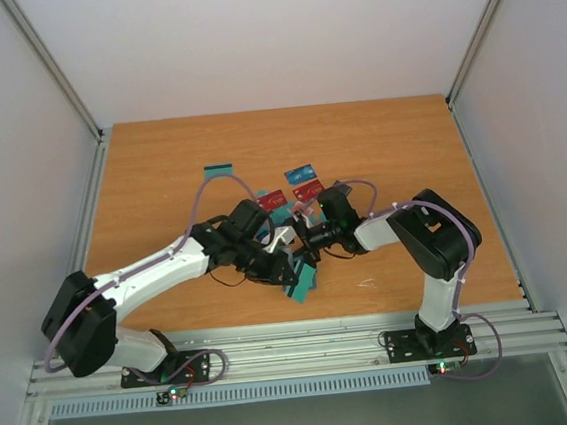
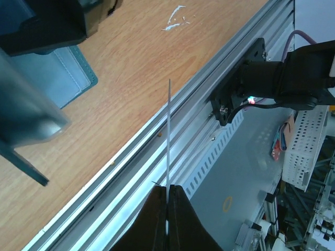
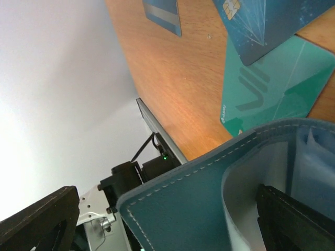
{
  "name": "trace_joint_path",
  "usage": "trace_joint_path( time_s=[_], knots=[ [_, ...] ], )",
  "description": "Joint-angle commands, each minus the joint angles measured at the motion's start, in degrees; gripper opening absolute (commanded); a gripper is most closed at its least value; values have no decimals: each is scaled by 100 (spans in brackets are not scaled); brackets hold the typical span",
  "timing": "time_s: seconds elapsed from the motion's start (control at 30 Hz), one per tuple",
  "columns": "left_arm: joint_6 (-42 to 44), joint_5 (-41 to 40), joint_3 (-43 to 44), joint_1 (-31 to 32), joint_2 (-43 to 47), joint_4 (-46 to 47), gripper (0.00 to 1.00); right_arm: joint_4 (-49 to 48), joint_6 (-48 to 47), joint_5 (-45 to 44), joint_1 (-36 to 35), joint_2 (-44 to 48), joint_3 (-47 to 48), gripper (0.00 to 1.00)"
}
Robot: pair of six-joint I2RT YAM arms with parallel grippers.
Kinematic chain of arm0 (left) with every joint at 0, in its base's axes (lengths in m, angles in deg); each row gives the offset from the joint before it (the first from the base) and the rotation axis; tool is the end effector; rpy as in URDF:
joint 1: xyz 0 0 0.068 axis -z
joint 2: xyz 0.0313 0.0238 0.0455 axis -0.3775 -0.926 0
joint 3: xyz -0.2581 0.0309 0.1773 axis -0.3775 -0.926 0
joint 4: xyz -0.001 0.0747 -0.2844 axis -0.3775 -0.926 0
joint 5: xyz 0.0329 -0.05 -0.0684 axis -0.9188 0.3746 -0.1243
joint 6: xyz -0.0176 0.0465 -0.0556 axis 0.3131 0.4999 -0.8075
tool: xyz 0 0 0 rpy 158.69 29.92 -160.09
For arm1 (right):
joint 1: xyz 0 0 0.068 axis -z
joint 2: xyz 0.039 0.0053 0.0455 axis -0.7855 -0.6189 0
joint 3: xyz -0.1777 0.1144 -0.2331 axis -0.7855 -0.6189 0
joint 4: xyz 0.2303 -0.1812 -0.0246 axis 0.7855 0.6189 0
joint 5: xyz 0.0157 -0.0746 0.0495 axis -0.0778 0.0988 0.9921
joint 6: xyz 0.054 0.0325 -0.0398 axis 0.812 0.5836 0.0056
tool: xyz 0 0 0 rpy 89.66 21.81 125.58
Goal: Put the credit cards into the card holder
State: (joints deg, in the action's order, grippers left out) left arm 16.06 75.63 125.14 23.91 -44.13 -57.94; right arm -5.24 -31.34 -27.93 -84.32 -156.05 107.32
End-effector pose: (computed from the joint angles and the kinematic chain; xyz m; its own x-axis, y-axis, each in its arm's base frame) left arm 0.1798 -0.2450 0.2367 -0.9037 0.3956 -0.1639 0.3802 0.5650 -0.7322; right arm 0.2767 0.2407 0.1148 -0.9554 -0.1915 -0.2248 -0.2702 0.2600 0.9270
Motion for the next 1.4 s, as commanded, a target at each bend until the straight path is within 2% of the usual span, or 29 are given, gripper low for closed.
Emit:
trace_joint_path(
  time_s=[0.0,0.13,0.37,0.5,0.8,1.13,1.3,1.37],
  knots=[
    [235,-100,161,79,-403,224,0,965,-216,-228,-58,377,216,93],
    [339,-190,333,315,-689,205,0,2365,-817,-399,-58,594,709,94],
    [566,-1027,789,579,-1167,-309,0,4694,-1583,-807,-56,719,1521,93],
    [719,-1167,934,742,-1028,-483,0,5552,-1896,-930,-58,850,1999,94],
    [659,-1354,262,849,38,-124,0,6224,-1997,-972,-55,737,2492,94],
    [388,-1487,-437,916,676,206,0,6153,-1717,-697,-64,571,2705,94],
    [174,-1943,-506,1113,785,488,0,7462,-2601,-1586,40,803,3024,94],
    [-88,-2246,-380,1134,730,460,0,7815,-2870,-1920,200,1094,2886,94]
  ],
)
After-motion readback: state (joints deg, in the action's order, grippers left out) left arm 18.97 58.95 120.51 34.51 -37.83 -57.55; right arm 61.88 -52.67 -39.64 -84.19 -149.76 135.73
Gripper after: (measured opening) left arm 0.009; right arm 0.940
